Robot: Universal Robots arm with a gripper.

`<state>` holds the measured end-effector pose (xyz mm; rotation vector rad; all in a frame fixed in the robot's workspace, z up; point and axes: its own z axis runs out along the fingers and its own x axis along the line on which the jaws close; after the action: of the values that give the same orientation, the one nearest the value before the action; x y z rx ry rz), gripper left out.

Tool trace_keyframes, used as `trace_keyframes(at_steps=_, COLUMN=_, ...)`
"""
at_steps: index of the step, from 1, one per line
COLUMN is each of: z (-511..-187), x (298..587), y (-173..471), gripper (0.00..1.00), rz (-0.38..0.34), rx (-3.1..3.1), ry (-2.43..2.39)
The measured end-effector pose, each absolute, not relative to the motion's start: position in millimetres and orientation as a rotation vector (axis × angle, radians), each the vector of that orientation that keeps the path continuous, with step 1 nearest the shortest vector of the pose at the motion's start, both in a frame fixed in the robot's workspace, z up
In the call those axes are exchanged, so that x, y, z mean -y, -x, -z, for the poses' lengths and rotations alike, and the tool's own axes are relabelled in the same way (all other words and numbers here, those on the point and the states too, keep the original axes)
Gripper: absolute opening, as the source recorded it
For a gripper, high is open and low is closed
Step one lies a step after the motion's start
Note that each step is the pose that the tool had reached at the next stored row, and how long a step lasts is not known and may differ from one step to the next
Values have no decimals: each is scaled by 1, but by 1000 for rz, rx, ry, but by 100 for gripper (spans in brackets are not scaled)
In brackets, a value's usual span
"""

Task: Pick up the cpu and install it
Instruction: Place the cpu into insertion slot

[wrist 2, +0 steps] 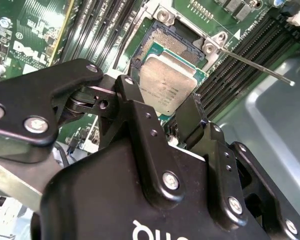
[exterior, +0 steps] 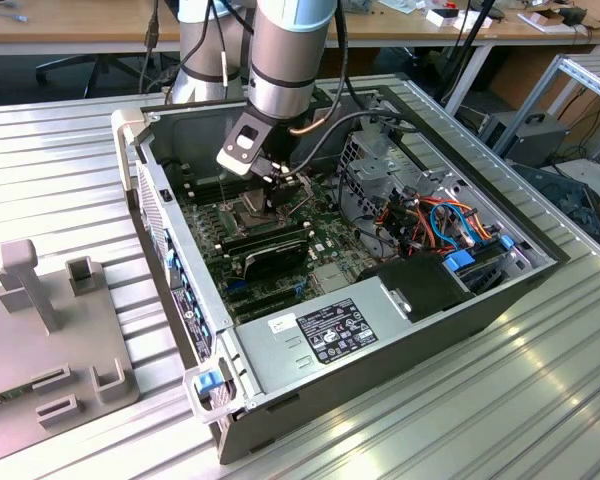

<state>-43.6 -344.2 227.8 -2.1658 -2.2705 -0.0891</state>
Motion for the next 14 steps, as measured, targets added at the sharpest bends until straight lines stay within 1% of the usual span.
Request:
trace_keyframes(at_steps=5, z=-218, x=344, y=44, gripper=53, rz=89, rx=2269, ry=2168)
trace_keyframes(at_steps=14, z=-212, x=344, y=44, gripper=53, rz=88, rx=2269, ry=2168)
